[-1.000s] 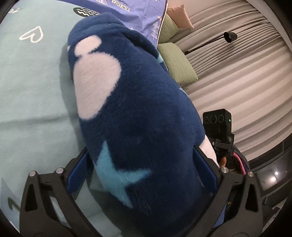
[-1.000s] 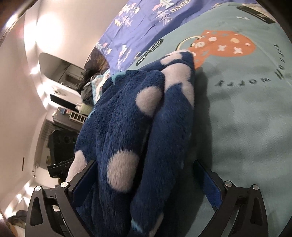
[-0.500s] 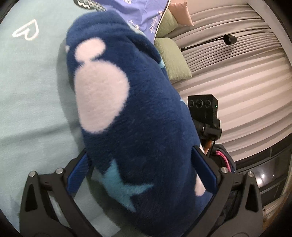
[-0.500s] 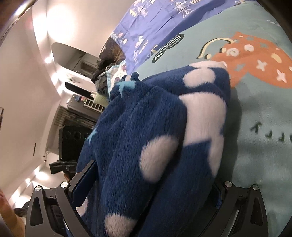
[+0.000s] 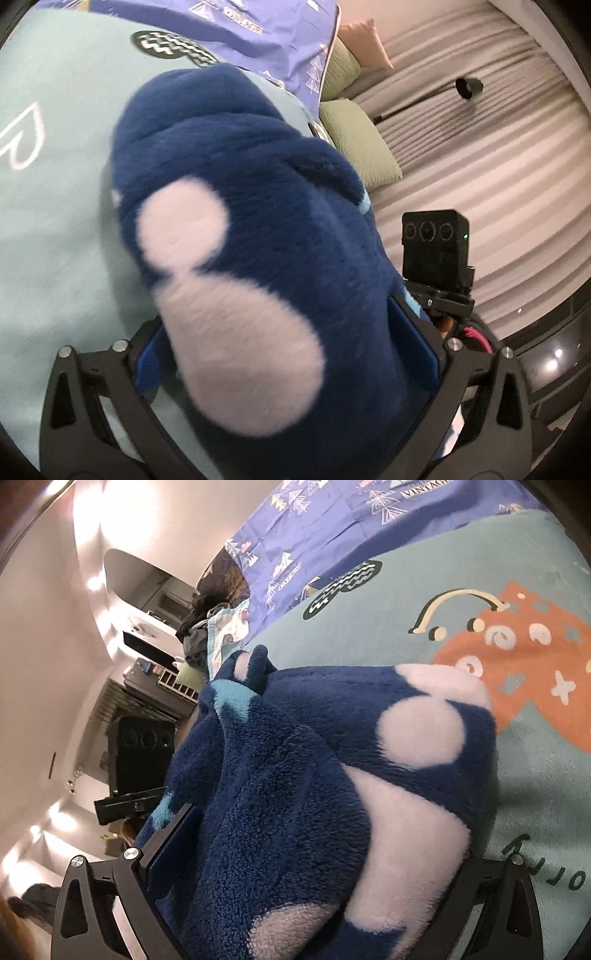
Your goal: Fold small clothes
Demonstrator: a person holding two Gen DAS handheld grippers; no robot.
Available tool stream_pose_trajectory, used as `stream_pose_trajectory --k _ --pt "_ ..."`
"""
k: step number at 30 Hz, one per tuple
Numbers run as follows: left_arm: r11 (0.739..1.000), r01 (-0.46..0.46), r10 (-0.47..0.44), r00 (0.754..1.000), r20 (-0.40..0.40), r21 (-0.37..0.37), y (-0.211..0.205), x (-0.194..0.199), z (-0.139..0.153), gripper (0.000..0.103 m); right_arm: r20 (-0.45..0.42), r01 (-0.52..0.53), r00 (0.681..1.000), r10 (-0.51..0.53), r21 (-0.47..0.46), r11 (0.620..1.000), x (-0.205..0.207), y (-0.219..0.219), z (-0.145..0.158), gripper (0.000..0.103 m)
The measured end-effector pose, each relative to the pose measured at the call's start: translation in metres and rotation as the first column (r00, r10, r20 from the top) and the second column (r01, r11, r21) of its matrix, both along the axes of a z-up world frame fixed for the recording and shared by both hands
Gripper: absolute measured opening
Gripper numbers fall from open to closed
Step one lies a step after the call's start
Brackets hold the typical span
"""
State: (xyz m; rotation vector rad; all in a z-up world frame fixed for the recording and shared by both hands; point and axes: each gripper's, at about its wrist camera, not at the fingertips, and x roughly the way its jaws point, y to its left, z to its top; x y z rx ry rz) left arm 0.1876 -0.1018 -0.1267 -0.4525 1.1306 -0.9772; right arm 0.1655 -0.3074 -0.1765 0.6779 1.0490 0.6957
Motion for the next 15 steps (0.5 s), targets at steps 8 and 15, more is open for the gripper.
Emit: stream_pose_trajectory --k 8,15 --pt "0.995 -0.043 0.021 0.97 0.243 0.089 0.001 -0.03 0.045 0.078 0.125 0.108 0.987 -0.104 -0.025 0.994 -0.035 -0.006 0.039 0.058" --pt "0.991 -0.075 0.021 0.901 0.433 0.108 0.0 -0.072 0.096 0.065 0.286 0.218 0.939 -0.189 -0.075 0.973 -0.084 -0.006 0.098 0.05"
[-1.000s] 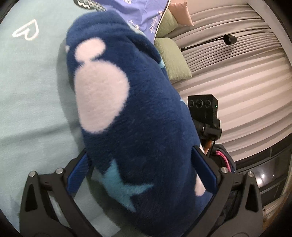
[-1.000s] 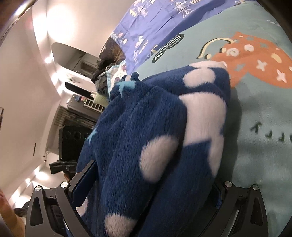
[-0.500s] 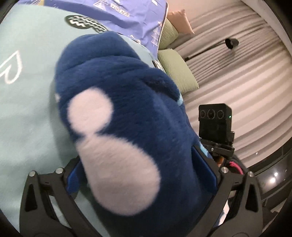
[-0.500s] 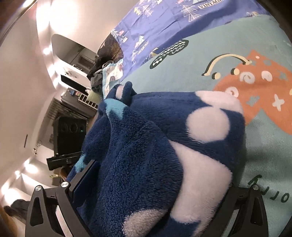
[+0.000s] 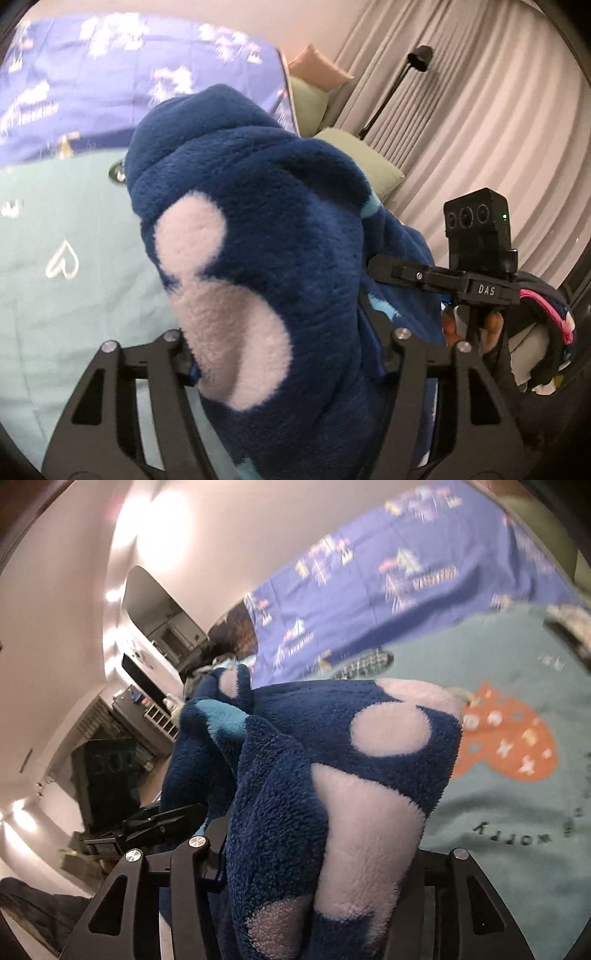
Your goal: Fold small clothes
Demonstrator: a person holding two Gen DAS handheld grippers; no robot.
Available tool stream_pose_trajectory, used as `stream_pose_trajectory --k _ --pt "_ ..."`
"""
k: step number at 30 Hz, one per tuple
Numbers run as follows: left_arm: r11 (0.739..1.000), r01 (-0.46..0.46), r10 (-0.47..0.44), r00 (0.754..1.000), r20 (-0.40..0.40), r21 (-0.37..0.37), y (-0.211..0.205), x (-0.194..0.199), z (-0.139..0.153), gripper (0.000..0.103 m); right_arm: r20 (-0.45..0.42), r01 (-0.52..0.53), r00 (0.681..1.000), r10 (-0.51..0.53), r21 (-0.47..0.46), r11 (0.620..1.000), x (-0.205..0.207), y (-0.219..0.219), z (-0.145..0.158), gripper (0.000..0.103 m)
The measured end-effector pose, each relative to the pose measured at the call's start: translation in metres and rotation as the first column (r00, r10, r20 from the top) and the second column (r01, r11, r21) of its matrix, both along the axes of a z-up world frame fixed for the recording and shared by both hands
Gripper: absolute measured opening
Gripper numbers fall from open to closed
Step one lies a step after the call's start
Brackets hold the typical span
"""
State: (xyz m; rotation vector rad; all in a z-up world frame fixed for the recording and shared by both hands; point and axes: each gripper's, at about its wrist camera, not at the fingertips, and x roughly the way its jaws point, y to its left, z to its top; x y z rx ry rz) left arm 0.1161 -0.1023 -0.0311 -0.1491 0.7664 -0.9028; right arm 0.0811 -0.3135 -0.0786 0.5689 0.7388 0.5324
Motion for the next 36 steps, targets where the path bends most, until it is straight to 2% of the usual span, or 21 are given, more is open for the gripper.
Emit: stream_pose_trajectory --k 7,14,19,26,31,36 --pt "1.0 0.017 -0.016 0.994 0.108 -0.014 0.0 -0.022 0.043 0.061 0.136 0.11 0.985 -0.105 -0.036 0.993 -0.041 -0.002 0.055 0.046" --pt "0.999 0.019 -0.028 0.961 0.274 0.034 -0.025 -0.035 0.092 0.057 0.243 0.196 0.955 -0.173 -0.077 0.978 -0.062 -0.014 0.107 0.043" --pt "0.996 0.015 -0.043 0.94 0.34 0.085 -0.055 -0.018 0.129 0.056 0.261 0.223 0.946 -0.193 -0.092 0.97 -0.033 -0.036 0.144 0.043" --pt "0.993 -0.021 -0.027 0.921 0.389 0.119 -0.093 0.033 0.174 0.056 0.27 0.253 0.938 -0.215 -0.112 0.961 0.024 -0.069 0.185 0.043" --pt "0.989 -0.048 -0.008 0.922 0.388 0.136 -0.114 0.071 0.191 0.056 0.258 0.274 0.936 -0.238 -0.115 0.955 0.077 -0.086 0.192 0.043" --pt "0.984 -0.059 -0.011 0.921 0.391 0.167 -0.127 0.103 0.184 0.056 0.232 0.294 0.936 -0.265 -0.099 0.951 0.118 -0.098 0.18 0.043"
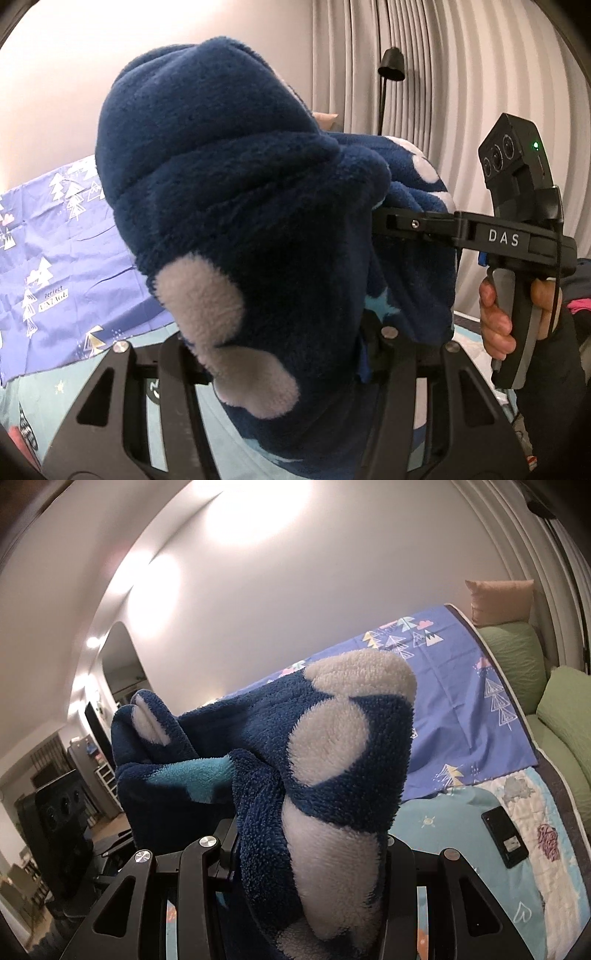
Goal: Fold small clothes
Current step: 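Lift the rolled fleece bundle with both grippers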
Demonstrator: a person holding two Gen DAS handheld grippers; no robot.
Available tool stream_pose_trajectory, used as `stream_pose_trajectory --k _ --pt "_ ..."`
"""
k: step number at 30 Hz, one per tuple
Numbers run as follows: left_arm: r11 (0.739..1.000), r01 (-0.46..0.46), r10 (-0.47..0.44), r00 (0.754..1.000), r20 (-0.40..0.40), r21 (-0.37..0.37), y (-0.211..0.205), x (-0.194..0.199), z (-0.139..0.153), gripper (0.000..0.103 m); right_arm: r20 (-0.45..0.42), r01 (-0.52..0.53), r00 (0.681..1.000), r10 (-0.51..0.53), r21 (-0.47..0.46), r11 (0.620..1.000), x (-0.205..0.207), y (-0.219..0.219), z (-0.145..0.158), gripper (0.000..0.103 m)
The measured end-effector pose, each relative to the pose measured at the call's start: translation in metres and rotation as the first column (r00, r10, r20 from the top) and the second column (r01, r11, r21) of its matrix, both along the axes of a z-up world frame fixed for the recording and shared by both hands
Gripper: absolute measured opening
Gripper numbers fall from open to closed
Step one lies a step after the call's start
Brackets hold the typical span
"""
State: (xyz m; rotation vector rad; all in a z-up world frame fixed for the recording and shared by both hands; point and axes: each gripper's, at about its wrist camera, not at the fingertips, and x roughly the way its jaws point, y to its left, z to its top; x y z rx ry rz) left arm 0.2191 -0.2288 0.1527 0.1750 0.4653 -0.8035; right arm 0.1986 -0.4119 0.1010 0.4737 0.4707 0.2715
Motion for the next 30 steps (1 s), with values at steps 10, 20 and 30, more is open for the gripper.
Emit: stream_pose_trajectory --k 10,20,30 --pt "0.999 -0.023 0.026 0.998 -0.064 0.045 -0.017 0.071 -0.058 0.056 -0.097 0.022 0.995 -0.017 0.044 0.999 0.087 -0.023 -0.063 0.043" --pt "0.976 -0.173 0.204 0.935 -0.29 0.13 0.0 0.22 -0.179 0.057 -0.356 0.025 0.934 -0.007 0.043 0.999 0.248 -0.001 -0.193 0.044" --pt "0.954 -0.25 0.278 0.944 -0.179 0.164 -0.028 0.24 -0.246 0.068 -0.577 0.0 0.817 0.002 0.004 1.0 0.32 -0.007 -0.289 0.048"
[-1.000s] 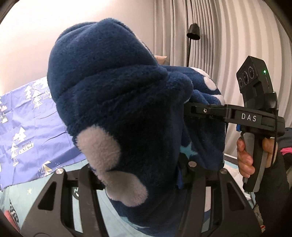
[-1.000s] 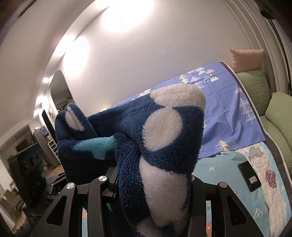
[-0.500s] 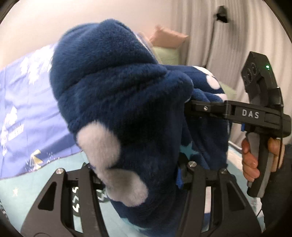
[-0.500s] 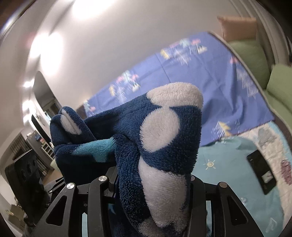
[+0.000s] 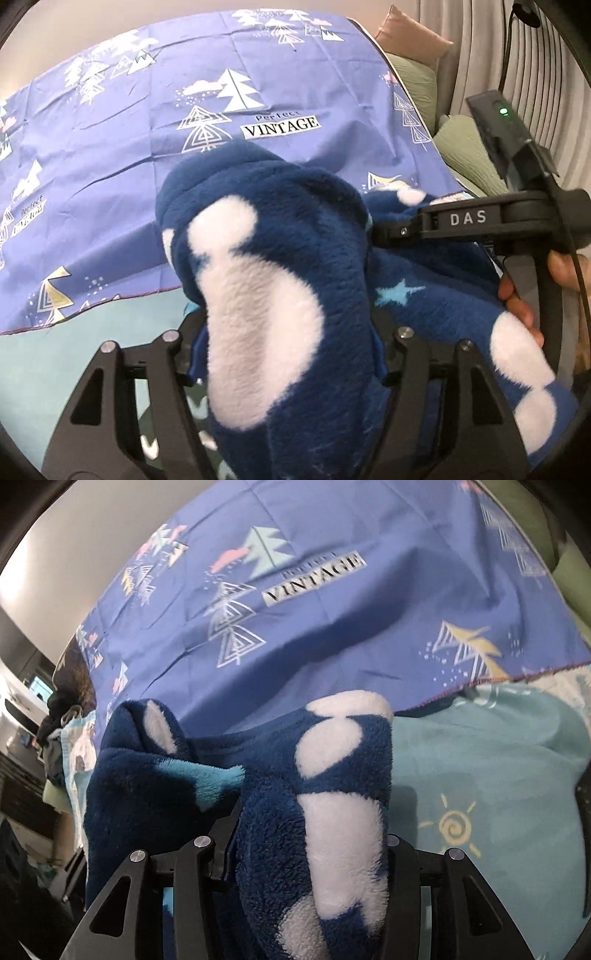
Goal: Fold small clothes
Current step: 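Lift the rolled fleece bundle with both grippers, then lower the bundle onto the teal blanket and open both grippers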
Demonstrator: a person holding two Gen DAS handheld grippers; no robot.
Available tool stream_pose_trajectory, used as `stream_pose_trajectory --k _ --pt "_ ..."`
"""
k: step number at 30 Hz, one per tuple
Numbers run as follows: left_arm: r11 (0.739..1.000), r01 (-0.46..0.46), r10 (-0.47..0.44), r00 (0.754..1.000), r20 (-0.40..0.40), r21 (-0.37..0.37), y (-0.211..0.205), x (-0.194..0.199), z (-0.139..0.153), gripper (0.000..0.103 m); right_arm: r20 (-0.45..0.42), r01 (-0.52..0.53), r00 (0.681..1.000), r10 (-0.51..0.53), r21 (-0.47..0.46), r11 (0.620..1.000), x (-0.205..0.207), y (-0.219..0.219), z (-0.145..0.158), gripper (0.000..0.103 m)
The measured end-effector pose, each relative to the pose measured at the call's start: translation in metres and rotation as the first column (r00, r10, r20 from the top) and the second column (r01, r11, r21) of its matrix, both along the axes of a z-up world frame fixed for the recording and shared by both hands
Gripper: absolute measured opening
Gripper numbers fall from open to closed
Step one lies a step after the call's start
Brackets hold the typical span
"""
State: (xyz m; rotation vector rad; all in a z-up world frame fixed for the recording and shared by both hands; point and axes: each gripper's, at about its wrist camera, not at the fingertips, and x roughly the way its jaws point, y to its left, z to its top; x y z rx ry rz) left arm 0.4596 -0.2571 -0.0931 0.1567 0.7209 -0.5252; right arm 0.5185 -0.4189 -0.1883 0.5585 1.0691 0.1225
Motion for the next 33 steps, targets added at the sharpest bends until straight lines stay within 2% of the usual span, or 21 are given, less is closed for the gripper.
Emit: stream_pose_trajectory --k 3,6,8,11,12,15,17,19,21,24,33 --pt "0.999 -0.01 0.01 1.0 0.006 -0.042 0.009 0.005 -0.007 0.068 -0.03 -0.008 1.0 0.009 0.025 1.0 0.004 -0.003 -0.009 0.051" --pt "0.998 -0.007 0.006 1.0 -0.015 -0.07 0.0 0.023 -0.007 0.07 -0.06 0.0 0.998 0.002 0.02 1.0 0.004 -0.004 -0.013 0.058" --pt "0.998 -0.01 0.009 1.0 -0.017 -0.062 -0.004 0.024 -0.005 0.071 -0.103 0.011 0.995 -0.013 -0.018 1.0 0.008 -0.006 -0.015 0.075" --pt "0.997 -0.022 0.021 1.0 -0.014 -0.076 0.002 0.024 -0.001 0.078 -0.172 0.04 0.984 -0.046 -0.036 0.999 0.003 -0.017 -0.011 0.089" --pt "0.996 -0.035 0.034 0.999 -0.014 -0.077 0.006 0.022 0.002 0.083 -0.179 0.061 0.981 -0.068 -0.046 0.997 -0.003 -0.023 -0.006 0.09" --pt "0.995 -0.061 0.059 0.998 -0.022 -0.075 0.018 0.016 0.016 0.089 -0.104 0.105 0.988 -0.115 -0.101 0.989 -0.032 -0.035 0.028 0.09" --pt "0.995 -0.074 0.074 0.997 -0.013 -0.067 0.027 0.006 0.029 0.089 -0.031 0.133 0.989 -0.142 -0.206 0.97 -0.062 -0.037 0.056 0.09" --pt "0.994 -0.084 0.086 0.996 0.02 -0.065 0.034 -0.014 0.042 0.089 0.038 0.11 0.994 -0.104 -0.276 0.955 -0.097 -0.035 0.079 0.09" --pt "0.995 -0.061 0.064 0.997 0.038 -0.076 0.04 -0.044 0.054 0.089 0.049 0.082 0.996 -0.07 -0.32 0.944 -0.133 -0.031 0.092 0.09" --pt "0.995 0.005 0.0 0.999 0.048 -0.099 0.048 -0.1 0.073 0.089 0.083 0.061 0.996 -0.034 -0.344 0.937 -0.195 -0.013 0.107 0.09" --pt "0.996 0.038 -0.023 0.982 0.19 -0.076 0.085 -0.256 0.147 0.089 0.235 0.031 0.971 0.054 -0.343 0.939 -0.362 0.078 0.175 0.09"
